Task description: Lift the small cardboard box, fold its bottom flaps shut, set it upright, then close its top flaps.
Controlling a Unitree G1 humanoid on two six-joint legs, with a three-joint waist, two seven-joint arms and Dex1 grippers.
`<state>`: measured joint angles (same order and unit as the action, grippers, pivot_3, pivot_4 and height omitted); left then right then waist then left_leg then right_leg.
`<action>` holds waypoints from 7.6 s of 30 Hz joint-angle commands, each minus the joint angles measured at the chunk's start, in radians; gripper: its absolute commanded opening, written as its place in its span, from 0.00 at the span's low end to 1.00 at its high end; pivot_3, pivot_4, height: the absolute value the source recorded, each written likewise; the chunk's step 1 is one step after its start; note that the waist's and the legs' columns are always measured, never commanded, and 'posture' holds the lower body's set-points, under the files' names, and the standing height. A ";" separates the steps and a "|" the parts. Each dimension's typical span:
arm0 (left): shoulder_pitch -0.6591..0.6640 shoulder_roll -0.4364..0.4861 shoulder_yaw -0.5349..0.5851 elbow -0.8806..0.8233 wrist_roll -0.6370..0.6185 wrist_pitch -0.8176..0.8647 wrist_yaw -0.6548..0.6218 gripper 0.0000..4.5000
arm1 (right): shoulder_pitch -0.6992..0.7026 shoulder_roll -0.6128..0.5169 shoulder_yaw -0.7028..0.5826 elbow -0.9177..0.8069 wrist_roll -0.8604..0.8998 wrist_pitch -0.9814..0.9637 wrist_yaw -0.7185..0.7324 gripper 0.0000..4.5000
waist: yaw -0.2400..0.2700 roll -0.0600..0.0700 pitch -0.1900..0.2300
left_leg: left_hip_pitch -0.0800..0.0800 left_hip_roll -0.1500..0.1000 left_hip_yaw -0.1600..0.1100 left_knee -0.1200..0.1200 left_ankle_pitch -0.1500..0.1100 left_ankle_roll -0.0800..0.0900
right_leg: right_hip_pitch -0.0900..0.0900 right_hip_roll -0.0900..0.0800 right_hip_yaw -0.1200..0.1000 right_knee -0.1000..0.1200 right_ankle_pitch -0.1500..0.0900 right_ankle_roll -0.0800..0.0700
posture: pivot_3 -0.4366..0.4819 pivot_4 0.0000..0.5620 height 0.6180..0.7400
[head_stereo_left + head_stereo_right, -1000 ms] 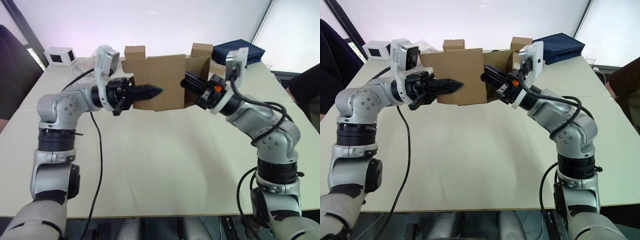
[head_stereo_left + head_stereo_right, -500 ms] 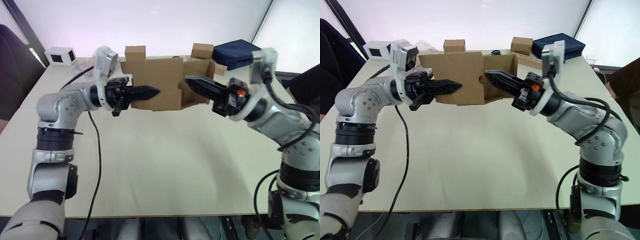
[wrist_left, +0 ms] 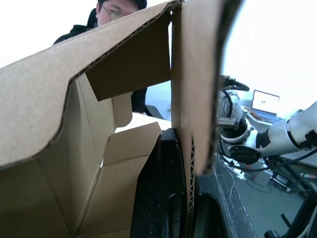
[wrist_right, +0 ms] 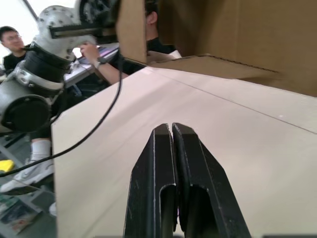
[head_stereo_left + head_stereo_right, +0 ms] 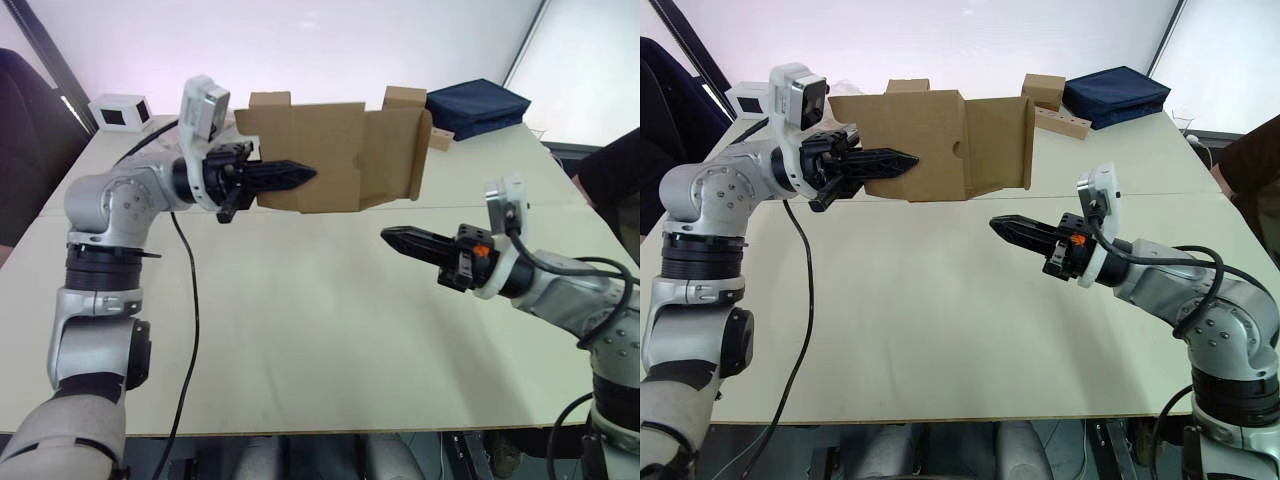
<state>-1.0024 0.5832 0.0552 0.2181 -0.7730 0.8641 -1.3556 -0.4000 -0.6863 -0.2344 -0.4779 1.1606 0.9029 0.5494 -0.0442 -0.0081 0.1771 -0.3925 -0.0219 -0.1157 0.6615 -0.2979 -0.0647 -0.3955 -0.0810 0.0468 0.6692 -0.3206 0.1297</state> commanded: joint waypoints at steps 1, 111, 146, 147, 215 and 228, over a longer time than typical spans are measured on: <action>-0.018 0.009 0.006 -0.034 -0.011 0.001 -0.013 0.00 | -0.032 0.009 -0.012 -0.022 -0.005 -0.039 -0.009 0.01 | 0.002 0.000 0.000 | 0.000 0.000 0.000 0.000 0.000 0.000 | 0.000 0.000 0.000 0.000 0.000 0.000 | 0.48 0.27 1.00; -0.069 -0.004 0.022 -0.019 -0.021 0.008 -0.034 0.00 | -0.310 0.107 -0.233 0.587 0.075 0.038 0.211 0.36 | -0.024 0.001 0.001 | 0.000 0.000 0.000 0.000 0.003 -0.005 | 0.000 0.000 0.000 0.000 0.000 0.000 | 0.48 0.27 1.00; -0.080 -0.006 0.025 -0.009 -0.026 0.015 -0.021 0.00 | -0.274 0.199 -0.222 0.521 0.214 0.060 0.165 0.10 | -0.025 0.001 0.001 | 0.000 0.000 0.000 0.000 0.003 -0.005 | 0.000 0.000 0.000 0.000 0.000 0.000 | 0.48 0.27 1.00; -0.079 -0.006 0.025 -0.011 -0.027 0.015 -0.021 0.00 | -0.277 0.203 -0.217 0.518 0.216 0.061 0.168 0.10 | -0.025 0.001 0.001 | 0.000 0.000 0.000 0.000 0.003 -0.005 | 0.000 0.000 0.000 0.000 0.000 0.000 | 0.48 0.27 1.00; -0.076 -0.038 0.048 0.011 -0.026 -0.008 0.025 0.00 | -0.279 0.356 -0.053 0.267 0.137 -0.124 -0.068 0.10 | -0.026 0.001 0.001 | 0.000 0.000 0.000 0.000 0.003 -0.005 | -0.001 0.000 0.000 0.002 0.000 0.000 | 0.48 0.27 1.00; -0.079 -0.043 0.046 0.030 -0.016 -0.014 0.030 0.00 | -0.208 0.323 -0.063 0.200 0.214 -0.085 -0.061 0.10 | -0.024 0.001 0.001 | 0.000 0.000 0.000 0.000 0.003 -0.005 | -0.001 0.000 0.000 0.002 0.000 0.000 | 0.48 0.27 1.00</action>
<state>-1.0627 0.5284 0.0727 0.2614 -0.7759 0.8632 -1.3174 -0.6250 -0.3380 -0.2776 -0.2415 1.3403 0.8037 0.4624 -0.0684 -0.0067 0.1778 -0.3929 -0.0221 -0.1156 0.6618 -0.2950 -0.0698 -0.3965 -0.0812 0.0472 0.6706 -0.3206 0.1297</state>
